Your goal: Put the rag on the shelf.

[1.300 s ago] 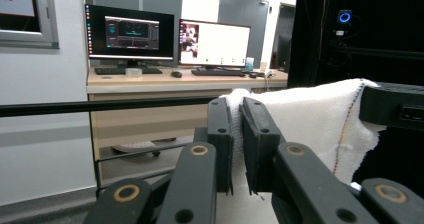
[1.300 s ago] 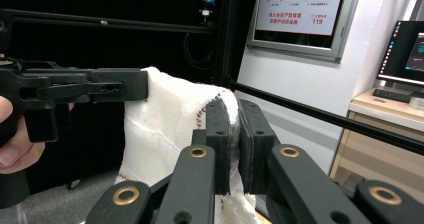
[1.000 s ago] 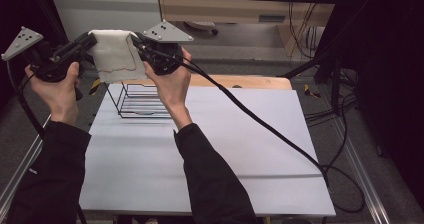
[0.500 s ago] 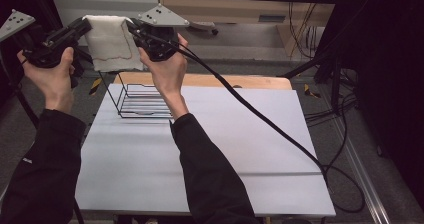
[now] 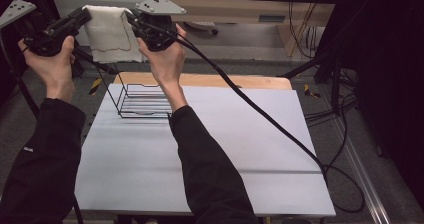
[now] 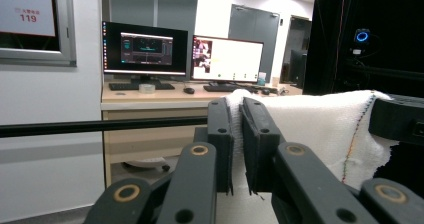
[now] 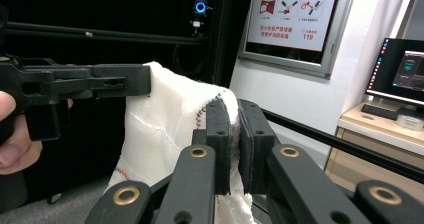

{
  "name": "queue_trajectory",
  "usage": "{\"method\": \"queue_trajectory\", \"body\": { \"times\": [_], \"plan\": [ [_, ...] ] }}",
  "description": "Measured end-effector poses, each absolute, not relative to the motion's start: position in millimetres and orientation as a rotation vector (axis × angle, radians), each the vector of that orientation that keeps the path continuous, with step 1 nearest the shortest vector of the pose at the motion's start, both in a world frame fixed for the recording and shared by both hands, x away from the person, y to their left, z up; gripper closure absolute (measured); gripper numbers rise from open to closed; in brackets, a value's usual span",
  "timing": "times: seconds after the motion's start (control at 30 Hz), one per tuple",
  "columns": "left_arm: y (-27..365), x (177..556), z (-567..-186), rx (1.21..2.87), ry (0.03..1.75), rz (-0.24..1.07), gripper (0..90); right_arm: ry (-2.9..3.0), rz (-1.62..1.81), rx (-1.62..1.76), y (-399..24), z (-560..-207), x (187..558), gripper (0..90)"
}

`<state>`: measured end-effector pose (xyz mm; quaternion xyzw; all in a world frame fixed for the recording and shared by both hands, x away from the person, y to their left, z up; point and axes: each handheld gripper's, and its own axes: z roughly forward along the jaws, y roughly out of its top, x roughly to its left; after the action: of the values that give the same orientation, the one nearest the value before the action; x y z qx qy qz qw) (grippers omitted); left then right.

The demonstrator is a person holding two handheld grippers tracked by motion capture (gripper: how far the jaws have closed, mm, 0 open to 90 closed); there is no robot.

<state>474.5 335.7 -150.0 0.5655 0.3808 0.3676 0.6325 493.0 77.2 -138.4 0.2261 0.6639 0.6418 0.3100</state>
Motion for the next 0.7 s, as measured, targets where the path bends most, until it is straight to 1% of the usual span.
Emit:
{"method": "queue_trajectory", "body": {
  "times": [0.23, 0.57, 0.7],
  "plan": [
    [334, 487, -152, 1.284, 0.881, 0.832, 83.1, 1.758, 1.701, 0.624, 77, -140, 505, 85.1],
    [333, 506, -154, 1.322, 0.912, 0.869, 83.1, 1.773, 1.677, 0.645, 82, -144, 523, 85.1],
    [334, 513, -159, 1.331, 0.916, 0.864, 83.0, 1.784, 1.659, 0.655, 83, -148, 529, 85.1]
  ]
}}
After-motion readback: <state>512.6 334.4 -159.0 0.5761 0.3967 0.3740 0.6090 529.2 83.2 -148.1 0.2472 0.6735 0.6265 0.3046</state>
